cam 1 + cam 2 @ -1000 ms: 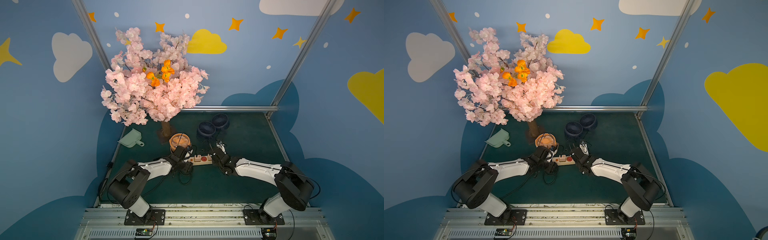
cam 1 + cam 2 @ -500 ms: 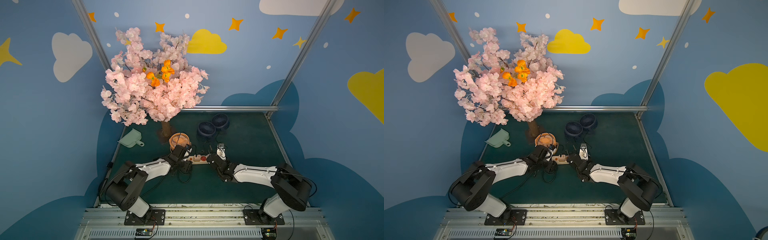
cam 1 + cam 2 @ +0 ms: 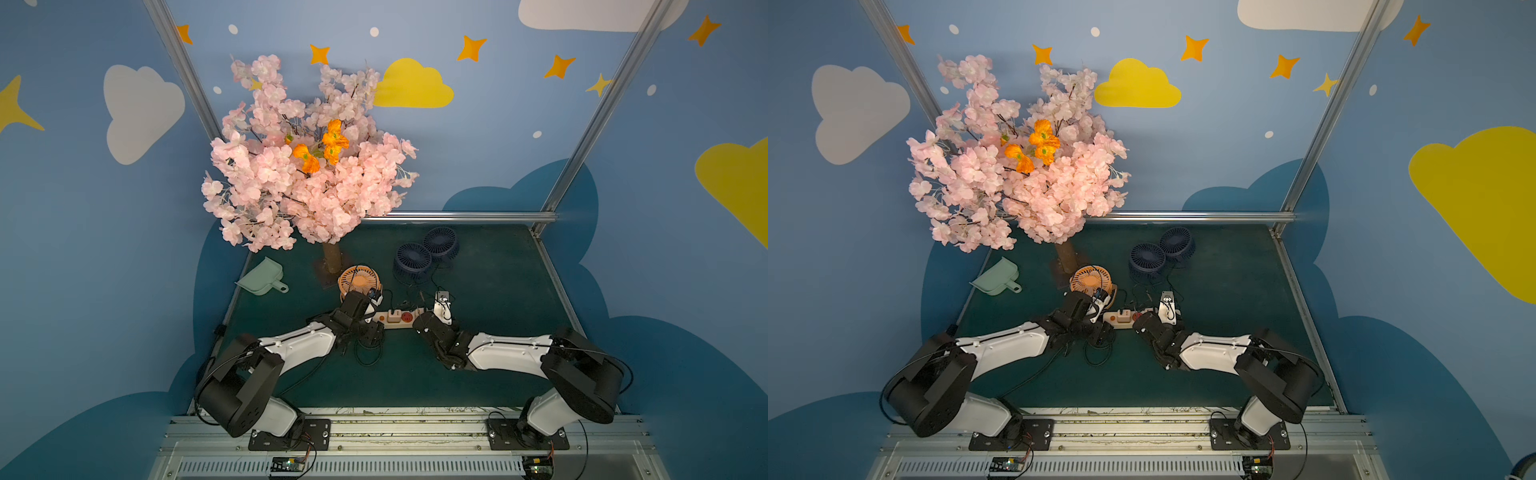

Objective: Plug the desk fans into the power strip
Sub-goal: Insert the plug into the socket.

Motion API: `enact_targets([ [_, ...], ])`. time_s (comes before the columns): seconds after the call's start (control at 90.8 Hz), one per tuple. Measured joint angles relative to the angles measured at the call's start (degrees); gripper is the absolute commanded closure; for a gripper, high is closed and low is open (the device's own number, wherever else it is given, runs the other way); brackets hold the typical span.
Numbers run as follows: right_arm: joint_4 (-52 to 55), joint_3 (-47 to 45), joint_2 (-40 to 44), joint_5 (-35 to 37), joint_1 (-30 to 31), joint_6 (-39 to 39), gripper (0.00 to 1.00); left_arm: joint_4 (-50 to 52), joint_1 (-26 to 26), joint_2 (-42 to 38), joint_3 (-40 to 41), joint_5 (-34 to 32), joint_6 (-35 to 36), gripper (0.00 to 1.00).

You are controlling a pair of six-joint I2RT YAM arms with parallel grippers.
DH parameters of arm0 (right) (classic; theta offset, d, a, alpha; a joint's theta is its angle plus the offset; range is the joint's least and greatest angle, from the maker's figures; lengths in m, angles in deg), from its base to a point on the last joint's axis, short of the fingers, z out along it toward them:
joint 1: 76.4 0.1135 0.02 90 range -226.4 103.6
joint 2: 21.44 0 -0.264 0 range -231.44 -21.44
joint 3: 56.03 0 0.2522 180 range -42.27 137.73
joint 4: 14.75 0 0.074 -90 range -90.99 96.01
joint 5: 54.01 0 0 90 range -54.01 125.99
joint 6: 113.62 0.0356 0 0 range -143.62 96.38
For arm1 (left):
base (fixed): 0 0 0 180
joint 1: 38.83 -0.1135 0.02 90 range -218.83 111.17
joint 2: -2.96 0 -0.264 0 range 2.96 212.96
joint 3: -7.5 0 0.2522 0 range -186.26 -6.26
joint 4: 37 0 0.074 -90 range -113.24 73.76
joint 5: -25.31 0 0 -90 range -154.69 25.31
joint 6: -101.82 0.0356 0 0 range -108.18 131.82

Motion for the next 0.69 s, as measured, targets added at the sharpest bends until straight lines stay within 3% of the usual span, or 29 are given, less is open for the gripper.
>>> enact_targets([
  [0.055, 2.6, 1.7, 0.4, -1.6, -0.7, -0.8, 0.97, 0.0, 0.0, -0.4, 0.0, 0.0, 0.0, 0.28],
  [0.132, 7.6, 4.6, 1.1, -5.1, -1.9, -2.0, 0.77, 0.4, 0.0, -1.0, 0.0, 0.1, -0.2, 0.28],
  [0.242, 15.3, 9.0, 2.1, -12.2, -3.8, -4.6, 0.55, 1.6, 0.0, -1.7, -0.3, 0.0, -0.3, 0.27],
  [0.363, 25.3, 12.9, 4.5, -18.1, -4.7, -8.7, 0.14, 3.8, -0.1, -2.9, -1.0, -0.6, -0.4, 0.27],
  [0.396, 28.0, 13.5, 5.8, -19.0, -4.9, -9.6, 0.07, 4.4, -0.2, -3.4, -1.1, -0.9, -0.4, 0.27],
  [0.474, 33.1, 14.9, 10.0, -21.6, -5.0, -12.5, 0.03, 5.1, -0.4, -4.7, -1.2, -1.1, -0.5, 0.26],
  [0.694, 36.1, 14.8, 24.2, -25.3, -5.4, -13.9, 0.03, 6.2, -0.3, -10.2, -1.2, -0.5, -0.9, 0.25],
])
